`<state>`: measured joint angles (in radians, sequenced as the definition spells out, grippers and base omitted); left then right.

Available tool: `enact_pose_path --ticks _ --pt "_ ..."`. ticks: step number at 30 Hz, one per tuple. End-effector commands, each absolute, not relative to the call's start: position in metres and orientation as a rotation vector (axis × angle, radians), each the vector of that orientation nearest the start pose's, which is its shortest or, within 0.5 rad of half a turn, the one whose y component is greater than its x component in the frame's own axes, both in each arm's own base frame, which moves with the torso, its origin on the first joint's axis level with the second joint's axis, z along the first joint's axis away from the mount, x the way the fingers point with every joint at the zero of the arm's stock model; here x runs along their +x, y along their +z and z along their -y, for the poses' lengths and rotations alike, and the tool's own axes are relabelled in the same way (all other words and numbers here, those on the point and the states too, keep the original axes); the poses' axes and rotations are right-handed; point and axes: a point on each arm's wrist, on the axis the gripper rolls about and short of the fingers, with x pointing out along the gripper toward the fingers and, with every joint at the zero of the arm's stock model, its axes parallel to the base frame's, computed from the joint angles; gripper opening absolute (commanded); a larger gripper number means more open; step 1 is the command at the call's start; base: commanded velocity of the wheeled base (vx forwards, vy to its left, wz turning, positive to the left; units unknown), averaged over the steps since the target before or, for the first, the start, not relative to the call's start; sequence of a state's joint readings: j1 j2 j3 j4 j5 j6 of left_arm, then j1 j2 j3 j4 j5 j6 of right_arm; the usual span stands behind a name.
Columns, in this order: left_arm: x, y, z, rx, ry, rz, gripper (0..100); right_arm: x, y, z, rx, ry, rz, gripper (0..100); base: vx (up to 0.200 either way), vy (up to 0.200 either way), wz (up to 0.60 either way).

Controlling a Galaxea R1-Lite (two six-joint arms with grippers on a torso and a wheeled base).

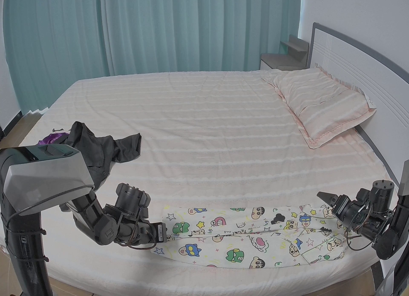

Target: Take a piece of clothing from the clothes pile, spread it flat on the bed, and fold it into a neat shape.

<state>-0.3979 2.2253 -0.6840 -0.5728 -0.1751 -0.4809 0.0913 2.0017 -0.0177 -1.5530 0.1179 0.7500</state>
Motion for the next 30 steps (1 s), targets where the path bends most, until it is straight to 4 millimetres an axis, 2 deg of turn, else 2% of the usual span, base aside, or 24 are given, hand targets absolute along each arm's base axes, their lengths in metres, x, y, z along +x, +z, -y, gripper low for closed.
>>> enact_pose_path --ticks 1,11,12,18,22,24,30 --pt "0.297 -0.02 0.128 -0.311 -0.263 -1.067 0 0.213 0.039 -0.022 0.741 0.033 -0.493 100 0.0 0.0 0.0" --pt "0.305 -0.023 0.131 -0.313 -0.256 -1.009 0 0.213 0.039 -0.022 0.741 0.033 -0.495 100 0.0 0.0 0.0" --pt "0.306 -0.023 0.13 -0.314 -0.256 -1.008 100 0.213 0.039 -0.022 0.741 0.033 -0.493 100 0.0 0.0 0.0" --pt "0.305 -0.021 0.126 -0.327 -0.24 -1.008 100 0.213 0.039 -0.022 0.741 0.033 -0.493 100 0.0 0.0 0.0" --pt "0.308 -0.011 0.118 -0.354 -0.229 -0.979 100 0.213 0.039 -0.022 0.741 0.032 -0.493 100 0.0 0.0 0.0" --pt "0.312 -0.005 0.115 -0.378 -0.219 -0.957 100 0.213 0.039 -0.022 0.741 0.032 -0.493 100 0.0 0.0 0.0" --pt "0.338 0.004 0.125 -0.509 -0.203 -0.898 100 0.213 0.039 -0.023 0.74 0.034 -0.495 100 0.0 0.0 0.0"
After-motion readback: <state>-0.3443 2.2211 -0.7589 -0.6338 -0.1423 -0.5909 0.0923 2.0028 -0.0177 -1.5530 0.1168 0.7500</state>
